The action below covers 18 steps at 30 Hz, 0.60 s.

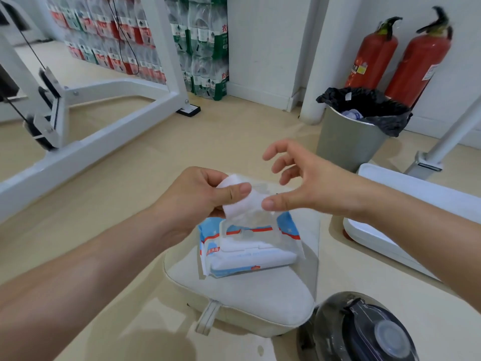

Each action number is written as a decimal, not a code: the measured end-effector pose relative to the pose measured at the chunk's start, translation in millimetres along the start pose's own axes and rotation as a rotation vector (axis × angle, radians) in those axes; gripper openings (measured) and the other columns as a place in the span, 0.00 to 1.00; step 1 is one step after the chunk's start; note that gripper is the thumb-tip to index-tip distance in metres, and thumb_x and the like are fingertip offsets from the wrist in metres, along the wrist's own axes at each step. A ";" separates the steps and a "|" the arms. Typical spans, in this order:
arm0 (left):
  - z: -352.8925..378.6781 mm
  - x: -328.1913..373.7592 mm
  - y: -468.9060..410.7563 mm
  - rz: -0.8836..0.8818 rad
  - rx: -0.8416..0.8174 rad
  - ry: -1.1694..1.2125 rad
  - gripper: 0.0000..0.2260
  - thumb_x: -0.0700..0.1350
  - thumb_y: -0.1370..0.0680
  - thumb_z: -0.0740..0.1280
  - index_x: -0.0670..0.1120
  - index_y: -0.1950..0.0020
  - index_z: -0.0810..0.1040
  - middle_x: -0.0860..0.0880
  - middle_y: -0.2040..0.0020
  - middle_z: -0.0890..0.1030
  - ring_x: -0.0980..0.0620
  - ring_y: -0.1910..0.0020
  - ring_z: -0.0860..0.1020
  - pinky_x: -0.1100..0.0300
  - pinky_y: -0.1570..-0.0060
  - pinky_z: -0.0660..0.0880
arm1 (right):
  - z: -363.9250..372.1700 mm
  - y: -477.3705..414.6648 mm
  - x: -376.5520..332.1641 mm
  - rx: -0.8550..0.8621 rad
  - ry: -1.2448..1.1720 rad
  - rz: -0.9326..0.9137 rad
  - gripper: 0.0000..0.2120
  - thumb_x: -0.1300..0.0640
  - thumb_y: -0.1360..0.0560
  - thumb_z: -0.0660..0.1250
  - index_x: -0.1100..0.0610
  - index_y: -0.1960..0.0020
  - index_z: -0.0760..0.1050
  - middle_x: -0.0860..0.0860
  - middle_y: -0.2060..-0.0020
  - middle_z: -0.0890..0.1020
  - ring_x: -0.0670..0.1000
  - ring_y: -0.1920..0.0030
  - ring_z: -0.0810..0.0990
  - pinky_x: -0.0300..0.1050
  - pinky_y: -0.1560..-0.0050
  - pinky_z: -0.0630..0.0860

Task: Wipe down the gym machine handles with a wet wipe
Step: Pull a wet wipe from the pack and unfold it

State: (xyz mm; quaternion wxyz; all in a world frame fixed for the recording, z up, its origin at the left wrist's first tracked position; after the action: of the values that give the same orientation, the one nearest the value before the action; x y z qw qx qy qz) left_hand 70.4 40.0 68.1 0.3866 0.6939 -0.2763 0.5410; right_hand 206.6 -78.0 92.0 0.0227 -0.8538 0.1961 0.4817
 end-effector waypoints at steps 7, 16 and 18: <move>8.9 15.6 2.5 0.043 0.056 0.127 0.18 0.55 0.35 0.71 0.40 0.58 0.84 0.42 0.60 0.82 0.46 0.62 0.79 0.55 0.58 0.77 | 14.9 -1.6 -19.8 0.138 -0.220 -0.209 0.12 0.66 0.35 0.77 0.57 0.57 0.77 0.50 0.67 0.78 0.48 0.67 0.77 0.38 0.62 0.76; 1.7 13.3 4.1 0.048 0.125 0.124 0.09 0.40 0.30 0.72 0.40 0.52 0.81 0.39 0.55 0.85 0.45 0.57 0.83 0.52 0.51 0.80 | 14.0 0.1 -11.7 0.169 -0.339 -0.092 0.05 0.62 0.26 0.69 0.62 0.60 0.80 0.52 0.71 0.83 0.49 0.71 0.82 0.32 0.73 0.68; -1.2 16.2 4.6 0.110 0.143 0.098 0.08 0.36 0.29 0.72 0.43 0.51 0.80 0.40 0.58 0.85 0.49 0.62 0.83 0.58 0.59 0.80 | 15.1 -2.7 -6.7 0.110 -0.367 -0.049 0.07 0.61 0.25 0.68 0.59 0.61 0.80 0.51 0.70 0.83 0.47 0.71 0.81 0.34 0.71 0.67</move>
State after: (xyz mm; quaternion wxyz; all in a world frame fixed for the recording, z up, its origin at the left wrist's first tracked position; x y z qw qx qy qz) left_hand 70.3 39.0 85.0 0.3188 0.6761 -0.2556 0.6131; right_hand 192.2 -70.1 89.0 0.1165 -0.7537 0.1938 0.6171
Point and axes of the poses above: each hand's wrist, its own y-axis away from the middle knuckle, its own z-axis out of the palm, x = y × z, the point moved 4 cm from there along -y, towards the middle knuckle
